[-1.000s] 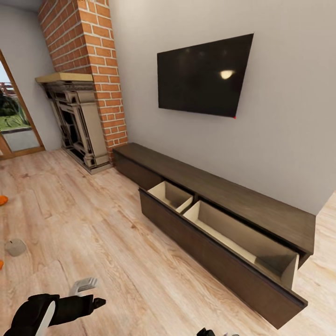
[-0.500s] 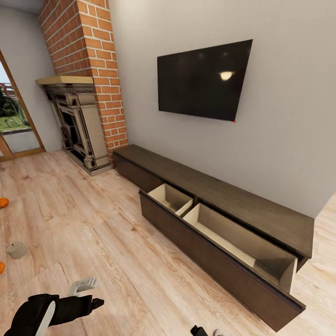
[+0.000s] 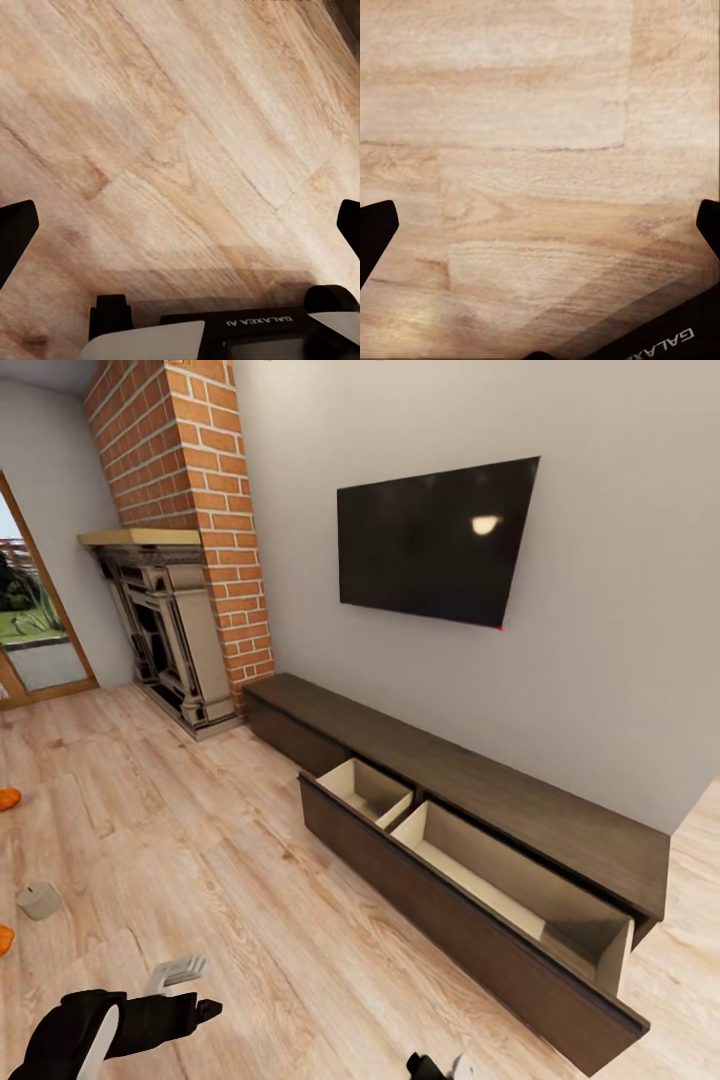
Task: Place each of the two pumpkins and all three candles from the living room inside a cabinet in the living room (use any cabinet), then make sure every cabinet is closed, and position the cauldron so it is next to a table in the living room.
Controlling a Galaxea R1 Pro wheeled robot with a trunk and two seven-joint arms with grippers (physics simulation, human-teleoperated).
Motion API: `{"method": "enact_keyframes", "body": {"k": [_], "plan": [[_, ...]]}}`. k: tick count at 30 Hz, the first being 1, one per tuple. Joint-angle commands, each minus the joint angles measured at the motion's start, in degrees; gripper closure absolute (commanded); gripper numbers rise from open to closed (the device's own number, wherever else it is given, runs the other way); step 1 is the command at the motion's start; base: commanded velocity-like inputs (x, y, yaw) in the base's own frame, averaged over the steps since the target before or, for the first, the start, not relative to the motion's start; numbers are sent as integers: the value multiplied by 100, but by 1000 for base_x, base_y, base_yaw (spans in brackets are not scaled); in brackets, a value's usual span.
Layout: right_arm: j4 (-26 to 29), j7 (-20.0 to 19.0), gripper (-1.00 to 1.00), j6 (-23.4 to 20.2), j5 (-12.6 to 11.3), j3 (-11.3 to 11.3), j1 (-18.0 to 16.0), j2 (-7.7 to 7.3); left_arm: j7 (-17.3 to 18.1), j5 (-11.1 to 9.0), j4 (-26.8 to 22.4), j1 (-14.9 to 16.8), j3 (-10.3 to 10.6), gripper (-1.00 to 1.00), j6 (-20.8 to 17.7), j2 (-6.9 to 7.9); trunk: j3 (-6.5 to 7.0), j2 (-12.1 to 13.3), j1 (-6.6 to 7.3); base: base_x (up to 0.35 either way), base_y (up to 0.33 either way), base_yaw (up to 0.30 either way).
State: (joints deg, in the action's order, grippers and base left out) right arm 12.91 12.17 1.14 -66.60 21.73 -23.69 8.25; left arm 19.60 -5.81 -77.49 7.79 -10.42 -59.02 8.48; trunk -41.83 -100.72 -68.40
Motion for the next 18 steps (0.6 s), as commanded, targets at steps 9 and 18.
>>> {"method": "enact_keyframes", "body": {"k": [9,18], "plan": [[34,47,-100,-420,-34,113,-4,-40,-17,-52,-3,3,-11,-100,-39,5,157,360,199,0,0,0],[38,66,-100,-410,-18,129,-4,1,-1,-56,43,3,-87,-100,-39,196,175,400,221,0,0,214]]}}
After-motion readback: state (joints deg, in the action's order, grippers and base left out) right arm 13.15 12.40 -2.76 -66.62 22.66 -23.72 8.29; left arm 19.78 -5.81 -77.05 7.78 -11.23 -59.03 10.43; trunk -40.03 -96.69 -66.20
